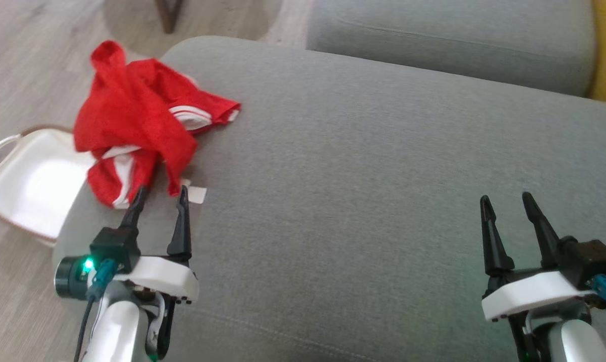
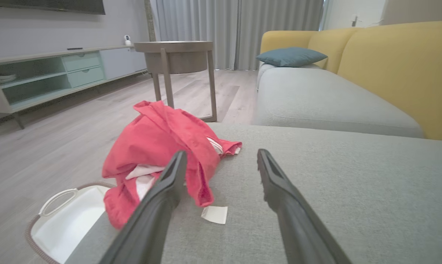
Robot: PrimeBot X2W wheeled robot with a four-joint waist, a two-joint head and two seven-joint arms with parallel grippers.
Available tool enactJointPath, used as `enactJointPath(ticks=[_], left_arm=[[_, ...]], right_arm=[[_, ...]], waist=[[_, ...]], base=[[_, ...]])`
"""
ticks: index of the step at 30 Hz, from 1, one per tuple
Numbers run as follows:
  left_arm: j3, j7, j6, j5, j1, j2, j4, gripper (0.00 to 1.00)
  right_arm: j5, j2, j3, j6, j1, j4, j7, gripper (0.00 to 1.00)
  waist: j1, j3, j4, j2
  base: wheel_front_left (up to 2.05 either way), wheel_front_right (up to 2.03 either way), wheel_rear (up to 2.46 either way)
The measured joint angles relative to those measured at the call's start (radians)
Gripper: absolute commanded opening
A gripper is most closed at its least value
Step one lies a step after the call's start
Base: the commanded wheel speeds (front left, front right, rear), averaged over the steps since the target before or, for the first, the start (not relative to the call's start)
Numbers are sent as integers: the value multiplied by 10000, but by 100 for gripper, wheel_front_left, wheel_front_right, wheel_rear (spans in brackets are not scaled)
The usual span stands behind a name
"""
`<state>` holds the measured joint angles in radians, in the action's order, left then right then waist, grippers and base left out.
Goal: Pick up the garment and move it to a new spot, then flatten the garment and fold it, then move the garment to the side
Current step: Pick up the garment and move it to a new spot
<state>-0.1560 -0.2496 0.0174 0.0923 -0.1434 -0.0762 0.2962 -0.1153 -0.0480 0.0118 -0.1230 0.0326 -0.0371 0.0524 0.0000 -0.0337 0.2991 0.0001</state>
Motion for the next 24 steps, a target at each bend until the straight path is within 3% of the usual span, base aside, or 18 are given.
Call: enactJointPath(ticks=[9,24], left_arm=[[92,0,2,90,1,-13,-123,100],[311,0,-48,314,-523,12,-59,100]], right_arm=[[13,4,-38,0,-2,153,-12,100],[13,-138,-92,0,-270,608,-364,100]], waist=[[0,-125,488,0],[0,-1035,345,0]], base=[[0,0,0],[0,0,0]])
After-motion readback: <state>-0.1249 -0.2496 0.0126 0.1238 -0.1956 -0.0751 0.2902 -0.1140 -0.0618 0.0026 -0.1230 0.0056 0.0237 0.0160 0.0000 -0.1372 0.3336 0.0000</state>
